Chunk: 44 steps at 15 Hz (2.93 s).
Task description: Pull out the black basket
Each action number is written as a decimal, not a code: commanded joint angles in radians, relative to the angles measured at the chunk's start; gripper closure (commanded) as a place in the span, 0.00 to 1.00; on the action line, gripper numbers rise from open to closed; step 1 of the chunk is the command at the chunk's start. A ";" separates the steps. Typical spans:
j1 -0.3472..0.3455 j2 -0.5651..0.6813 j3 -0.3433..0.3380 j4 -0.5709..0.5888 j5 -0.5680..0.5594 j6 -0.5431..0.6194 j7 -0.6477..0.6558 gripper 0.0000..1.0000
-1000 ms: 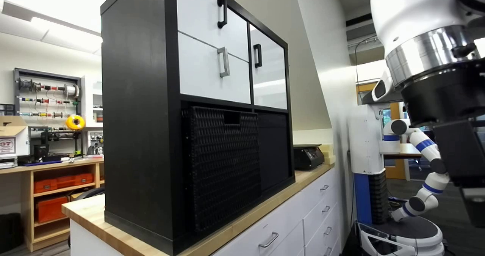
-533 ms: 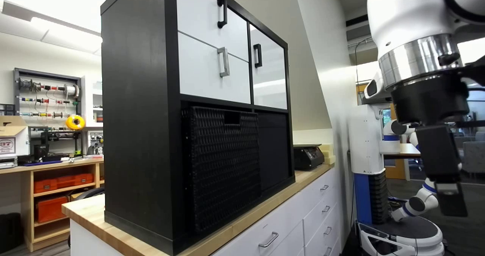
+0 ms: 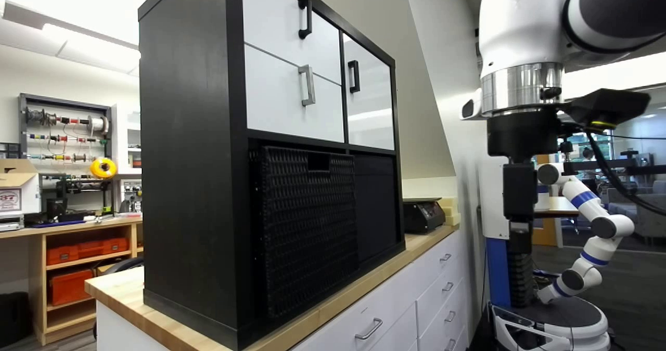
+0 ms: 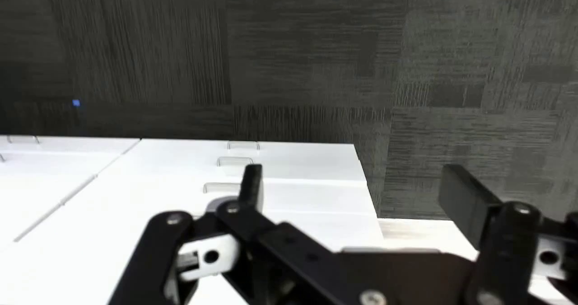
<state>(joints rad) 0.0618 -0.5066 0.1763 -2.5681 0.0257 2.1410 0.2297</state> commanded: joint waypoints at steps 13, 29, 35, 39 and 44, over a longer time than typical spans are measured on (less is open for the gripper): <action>0.011 0.263 -0.084 0.240 -0.106 0.217 -0.345 0.00; 0.029 0.292 -0.109 0.311 -0.096 0.279 -0.524 0.00; 0.048 0.325 -0.132 0.385 -0.070 0.327 -0.725 0.00; 0.063 0.355 -0.140 0.426 -0.066 0.403 -0.857 0.00; 0.086 0.395 -0.133 0.452 -0.015 0.503 -1.031 0.00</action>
<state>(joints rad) 0.1169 -0.1423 0.0574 -2.1418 -0.0371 2.5873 -0.6863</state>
